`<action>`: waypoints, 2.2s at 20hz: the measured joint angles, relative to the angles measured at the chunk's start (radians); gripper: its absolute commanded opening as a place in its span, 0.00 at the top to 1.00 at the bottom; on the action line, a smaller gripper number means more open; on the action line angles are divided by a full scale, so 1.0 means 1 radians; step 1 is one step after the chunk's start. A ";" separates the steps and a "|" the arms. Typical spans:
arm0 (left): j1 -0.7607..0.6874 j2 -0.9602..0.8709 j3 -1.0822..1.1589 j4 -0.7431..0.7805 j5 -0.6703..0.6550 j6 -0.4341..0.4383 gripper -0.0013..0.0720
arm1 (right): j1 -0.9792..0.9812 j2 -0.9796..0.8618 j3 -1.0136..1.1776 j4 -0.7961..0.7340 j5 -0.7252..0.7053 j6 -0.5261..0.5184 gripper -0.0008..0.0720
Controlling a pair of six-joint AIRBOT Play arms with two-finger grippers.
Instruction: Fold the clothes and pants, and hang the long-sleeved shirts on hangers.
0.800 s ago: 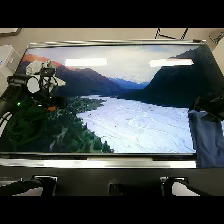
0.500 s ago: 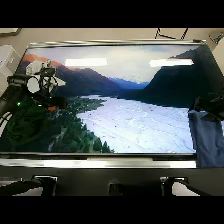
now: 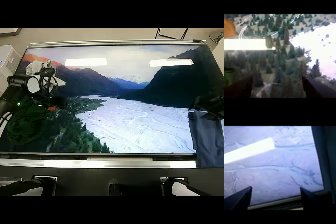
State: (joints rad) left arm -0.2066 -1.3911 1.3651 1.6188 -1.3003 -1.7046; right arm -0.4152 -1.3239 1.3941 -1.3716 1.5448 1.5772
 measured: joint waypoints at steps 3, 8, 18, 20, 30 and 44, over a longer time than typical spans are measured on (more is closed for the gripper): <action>-0.002 -0.001 -0.001 0.000 0.063 -0.065 0.02 | 0.000 0.000 0.000 0.009 -0.101 0.014 0.07; 0.001 -0.001 0.003 -0.014 0.163 -0.163 0.01 | 0.000 -0.003 0.000 0.024 -0.303 0.039 0.07; 0.563 0.002 0.002 -0.074 -0.110 -0.137 0.00 | 0.000 -0.105 -0.015 0.122 -0.299 -0.052 0.03; 0.668 0.003 -0.052 -0.127 -0.114 -0.122 0.00 | 0.000 -0.124 -0.022 0.154 -0.269 -0.078 0.03; 0.767 -0.039 -0.282 -0.174 0.109 -0.093 0.90 | 0.000 -0.143 -0.039 0.214 -0.077 -0.080 0.04; 0.243 0.539 -0.309 -0.482 0.394 0.021 0.95 | 0.000 0.048 -0.039 0.254 0.078 -0.024 0.07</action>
State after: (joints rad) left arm 0.0360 -0.8520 1.0561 1.1370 -0.9062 -1.6840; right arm -0.4149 -1.2755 1.3548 -1.1172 1.6230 1.5536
